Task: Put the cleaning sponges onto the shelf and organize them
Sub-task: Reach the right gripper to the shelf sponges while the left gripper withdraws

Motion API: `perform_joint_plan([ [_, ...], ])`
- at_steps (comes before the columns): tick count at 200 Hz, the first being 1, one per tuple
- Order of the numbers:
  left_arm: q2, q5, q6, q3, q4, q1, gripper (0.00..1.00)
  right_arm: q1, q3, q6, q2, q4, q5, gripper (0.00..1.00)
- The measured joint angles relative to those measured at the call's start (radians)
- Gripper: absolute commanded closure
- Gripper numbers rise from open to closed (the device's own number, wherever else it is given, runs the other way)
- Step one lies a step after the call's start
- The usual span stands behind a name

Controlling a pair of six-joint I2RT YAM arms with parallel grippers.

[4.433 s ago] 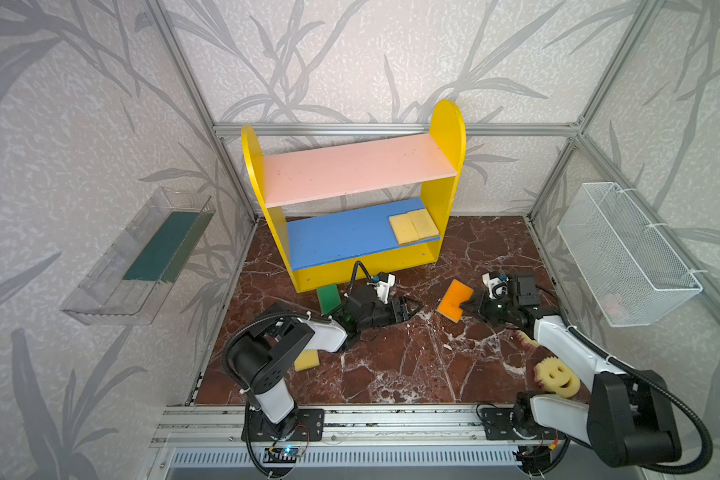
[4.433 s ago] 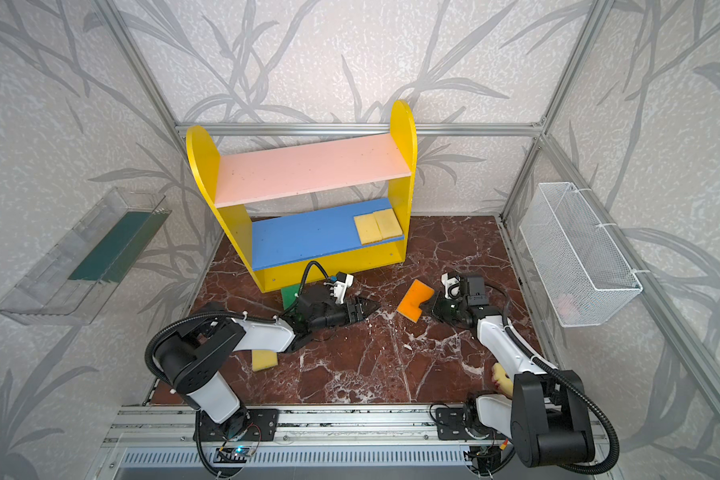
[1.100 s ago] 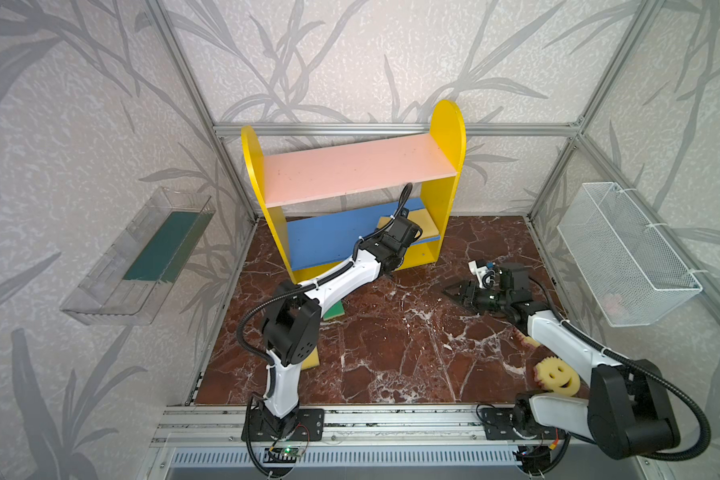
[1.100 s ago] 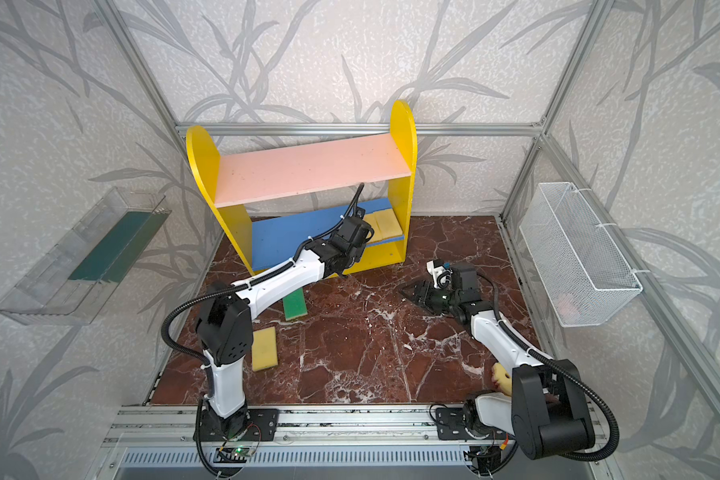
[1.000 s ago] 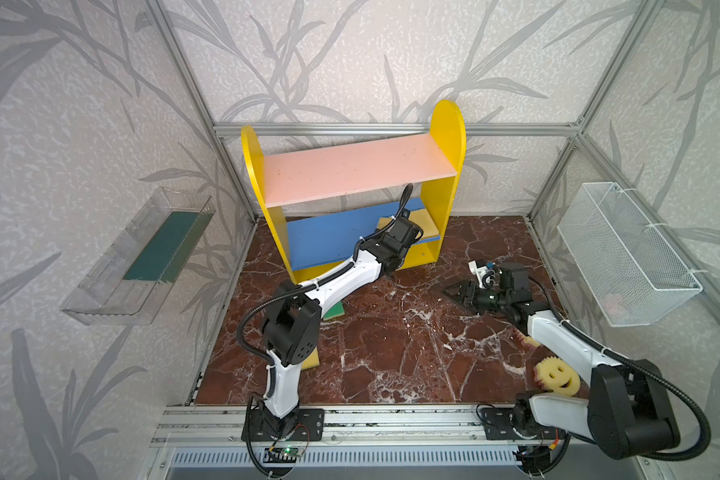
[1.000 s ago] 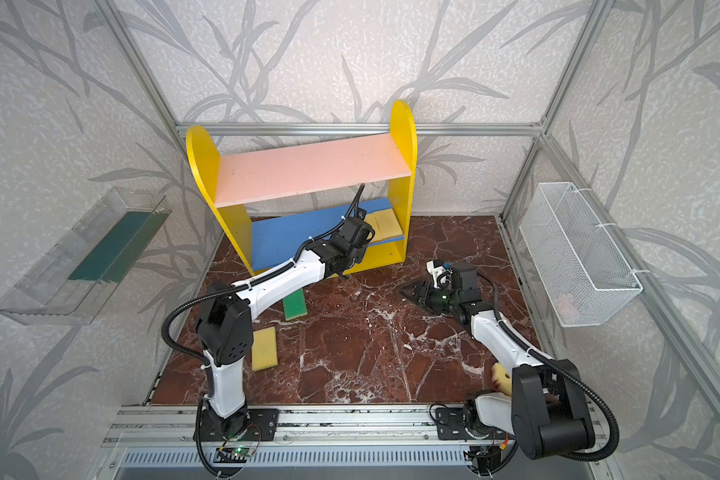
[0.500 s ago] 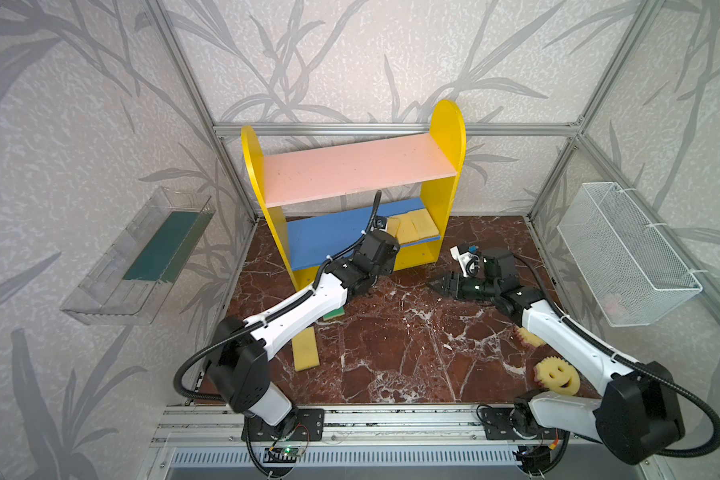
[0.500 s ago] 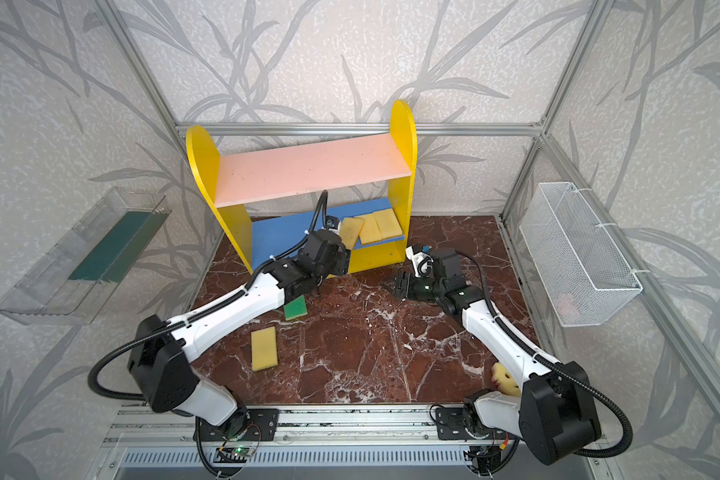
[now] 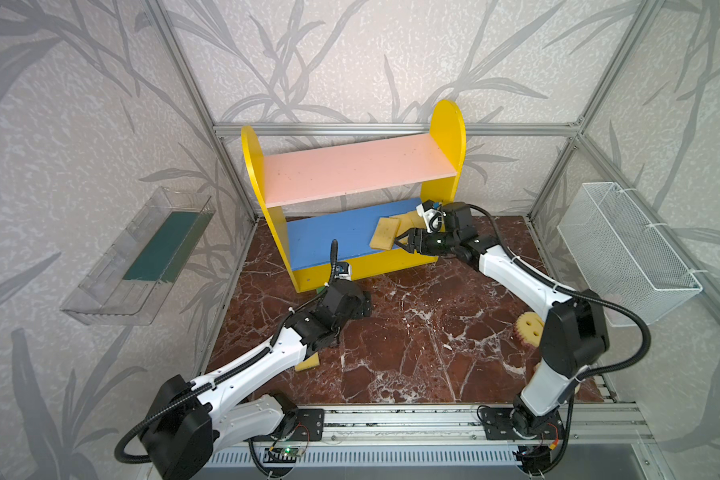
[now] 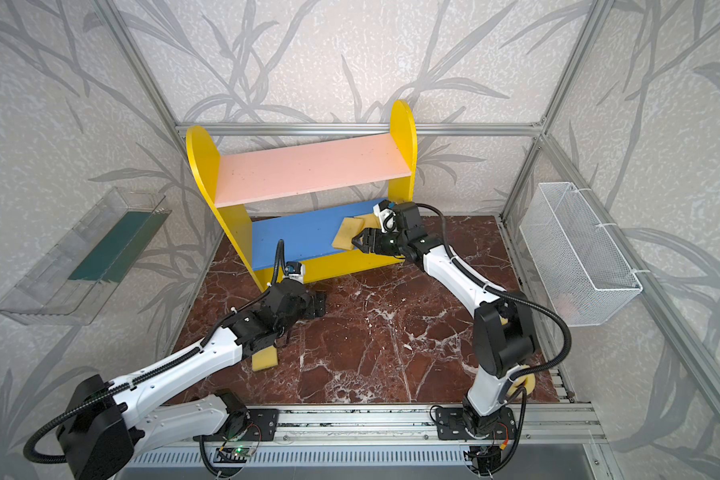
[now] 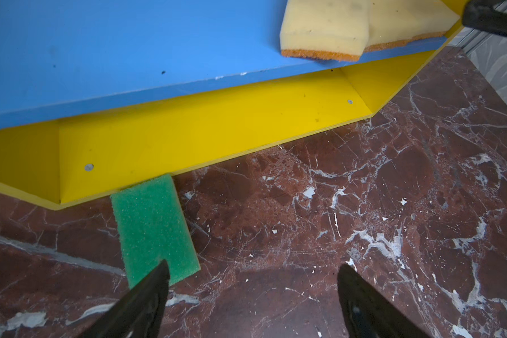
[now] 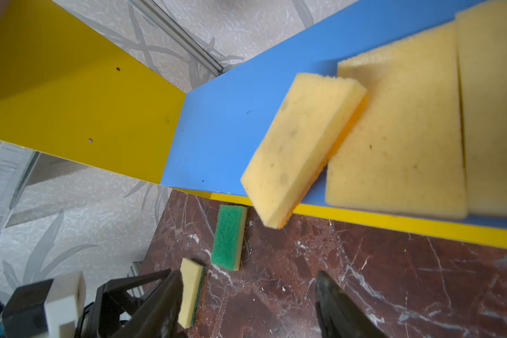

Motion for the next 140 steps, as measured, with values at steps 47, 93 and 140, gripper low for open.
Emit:
perform_joint_plan([
  [47,-0.076,0.005,-0.03,-0.048,0.021,0.0,0.09,0.007,0.166,-0.018,0.151,-0.064,0.026,0.3],
  [93,-0.095,0.008,-0.042,-0.085,0.046,0.0,0.09,0.01,0.243,-0.02,0.208,-0.086,0.028,0.3],
  [140,-0.095,0.014,-0.056,-0.108,0.054,0.0,0.09,0.015,0.337,-0.022,0.27,-0.107,0.022,0.3],
])
